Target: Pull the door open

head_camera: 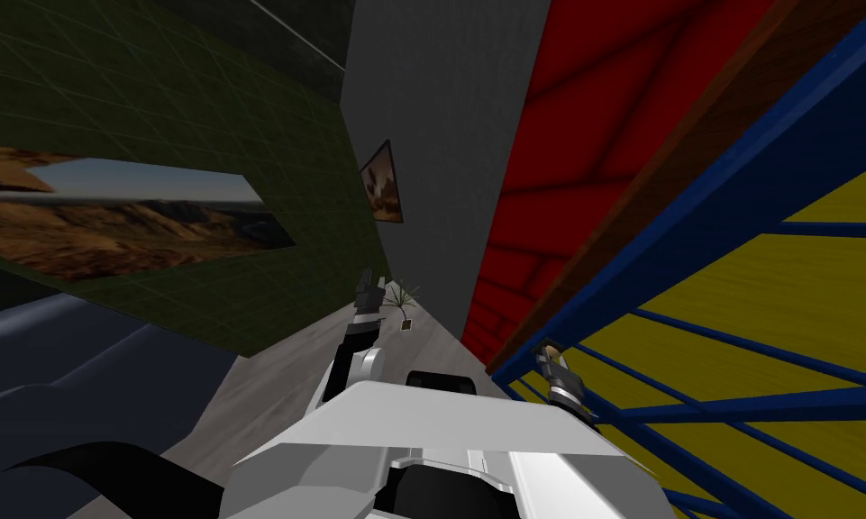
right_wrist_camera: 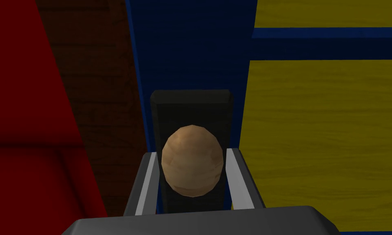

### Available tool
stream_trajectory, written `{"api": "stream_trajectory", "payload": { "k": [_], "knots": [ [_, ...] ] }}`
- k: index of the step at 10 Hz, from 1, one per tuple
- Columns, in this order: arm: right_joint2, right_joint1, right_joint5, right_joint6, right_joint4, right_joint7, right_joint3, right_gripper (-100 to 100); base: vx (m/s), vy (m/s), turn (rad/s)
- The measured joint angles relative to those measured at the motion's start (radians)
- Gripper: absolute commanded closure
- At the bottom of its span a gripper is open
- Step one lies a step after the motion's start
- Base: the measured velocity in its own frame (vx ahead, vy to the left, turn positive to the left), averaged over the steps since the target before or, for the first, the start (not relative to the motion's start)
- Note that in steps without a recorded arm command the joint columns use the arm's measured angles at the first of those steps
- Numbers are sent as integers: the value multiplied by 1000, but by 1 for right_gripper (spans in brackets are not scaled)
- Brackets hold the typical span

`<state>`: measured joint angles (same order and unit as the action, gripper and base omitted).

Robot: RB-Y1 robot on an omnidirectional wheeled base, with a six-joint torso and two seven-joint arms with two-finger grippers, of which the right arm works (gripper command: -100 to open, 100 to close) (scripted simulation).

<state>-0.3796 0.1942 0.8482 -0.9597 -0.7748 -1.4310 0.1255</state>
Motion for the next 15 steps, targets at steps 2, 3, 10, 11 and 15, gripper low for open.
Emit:
{"api": "stream_trajectory", "payload": {
  "k": [2,3,10,11,15],
  "knots": [
    [-9,11,-18,-5,-8,-21,31,100,-244,32,72],
    [-13,17,-24,-3,-20,-28,44,100,-237,33,51],
    [-44,39,-73,-29,-46,-76,127,100,-211,7,58],
    [-51,49,-80,-30,-61,-80,141,100,-264,10,51],
    [-68,57,-107,-48,-59,-109,188,100,-192,-4,48]
  ]
}}
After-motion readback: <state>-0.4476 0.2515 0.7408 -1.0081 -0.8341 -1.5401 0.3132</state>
